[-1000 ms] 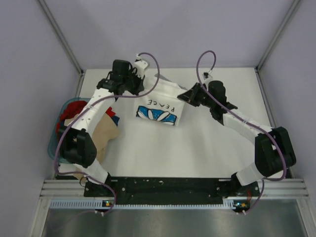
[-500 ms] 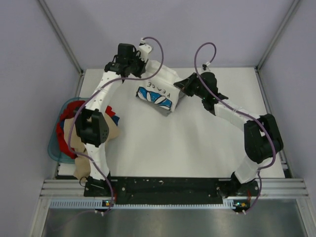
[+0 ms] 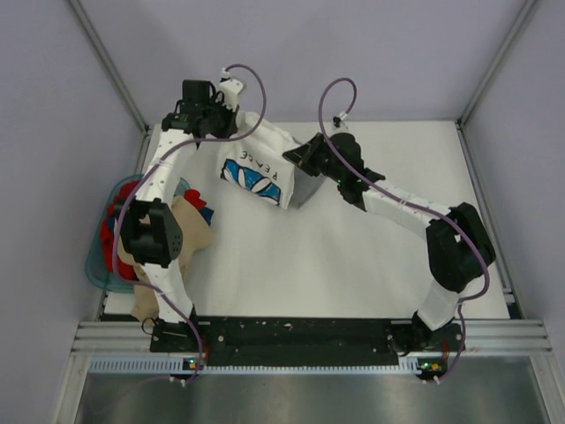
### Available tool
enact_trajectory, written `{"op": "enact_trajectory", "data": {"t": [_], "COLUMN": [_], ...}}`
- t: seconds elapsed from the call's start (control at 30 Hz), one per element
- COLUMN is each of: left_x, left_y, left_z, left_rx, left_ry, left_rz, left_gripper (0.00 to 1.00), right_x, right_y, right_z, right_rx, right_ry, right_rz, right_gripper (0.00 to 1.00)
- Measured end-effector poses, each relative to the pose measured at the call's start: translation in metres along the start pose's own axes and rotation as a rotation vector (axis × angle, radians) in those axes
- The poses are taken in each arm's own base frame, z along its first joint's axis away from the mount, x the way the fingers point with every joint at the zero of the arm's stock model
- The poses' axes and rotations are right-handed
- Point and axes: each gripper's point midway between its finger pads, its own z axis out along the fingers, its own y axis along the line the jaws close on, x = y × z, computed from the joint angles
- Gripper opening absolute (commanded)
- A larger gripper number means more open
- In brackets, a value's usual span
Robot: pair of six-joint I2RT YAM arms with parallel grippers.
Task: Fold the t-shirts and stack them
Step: Put the neatly folded tshirt into the corner of the board with both arms
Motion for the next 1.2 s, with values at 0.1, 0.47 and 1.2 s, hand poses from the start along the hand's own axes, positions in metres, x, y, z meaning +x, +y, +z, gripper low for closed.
{"op": "enact_trajectory", "data": {"t": [0.1,0.47,1.2], "left_x": [-0.002,0.005,0.023], "left_y": [0.004,-0.012,-0.029], "left_z": [0.003,0.114,0.202], "left_rx": [-0.010,-0.008,-0.181], "left_ry": [-0.009,0.031,0.018], "left_rz": [0.003,0.054,0.189], "left_gripper": [0.00,0.00,0.74], "right_x": [0.000,-0.038,-0.062], "right_y": [-0.011,-0.094,-0.195], "right_z": [0.010,0.035,0.053], "right_rx": [0.030,0.283,0.534], "right_ry": [-0.013,-0.151,-0.204], "right_rz": [0.000,-0.052,-0.131], "right_gripper": [0.00,0.00,0.39]}}
